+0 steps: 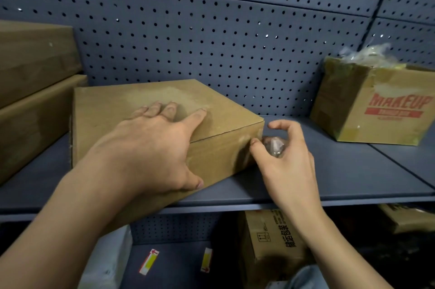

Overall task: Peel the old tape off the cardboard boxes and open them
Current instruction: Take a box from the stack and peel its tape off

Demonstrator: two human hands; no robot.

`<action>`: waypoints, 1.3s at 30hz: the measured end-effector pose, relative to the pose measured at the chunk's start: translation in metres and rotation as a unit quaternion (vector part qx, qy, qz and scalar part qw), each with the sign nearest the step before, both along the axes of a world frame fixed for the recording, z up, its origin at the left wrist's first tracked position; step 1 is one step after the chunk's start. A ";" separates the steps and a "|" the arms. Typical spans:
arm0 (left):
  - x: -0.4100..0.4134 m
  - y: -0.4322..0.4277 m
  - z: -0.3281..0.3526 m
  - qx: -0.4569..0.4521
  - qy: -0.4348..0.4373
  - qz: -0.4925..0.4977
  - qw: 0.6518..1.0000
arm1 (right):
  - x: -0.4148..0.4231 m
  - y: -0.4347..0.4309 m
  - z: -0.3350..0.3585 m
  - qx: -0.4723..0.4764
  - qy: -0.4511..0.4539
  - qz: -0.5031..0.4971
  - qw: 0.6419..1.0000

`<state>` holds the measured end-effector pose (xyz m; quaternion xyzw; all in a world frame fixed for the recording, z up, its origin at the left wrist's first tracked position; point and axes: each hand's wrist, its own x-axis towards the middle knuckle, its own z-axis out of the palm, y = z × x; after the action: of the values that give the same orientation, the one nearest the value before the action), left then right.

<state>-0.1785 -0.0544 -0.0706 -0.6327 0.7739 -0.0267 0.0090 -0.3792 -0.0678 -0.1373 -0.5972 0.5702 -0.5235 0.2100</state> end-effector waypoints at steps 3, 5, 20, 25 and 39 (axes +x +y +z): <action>0.001 -0.001 -0.001 -0.004 -0.002 -0.001 1.000 | 0.006 0.005 -0.001 -0.034 0.019 0.007 0.999; 0.001 0.000 -0.001 -0.007 0.000 -0.003 1.000 | 0.009 0.007 -0.001 -0.066 0.022 0.005 0.998; 0.001 0.000 -0.002 -0.011 -0.006 -0.003 1.000 | 0.017 0.006 0.008 -0.050 -0.091 0.067 0.992; 0.001 -0.001 -0.002 -0.010 -0.007 0.000 1.000 | 0.018 0.008 0.008 -0.033 -0.138 0.076 0.987; 0.003 -0.001 -0.002 -0.006 0.000 0.003 1.000 | 0.018 0.004 0.012 0.008 -0.078 0.065 0.995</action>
<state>-0.1759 -0.0550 -0.0726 -0.6353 0.7716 -0.0313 0.0054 -0.3612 -0.0633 -0.1256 -0.5893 0.5159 -0.5490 0.2920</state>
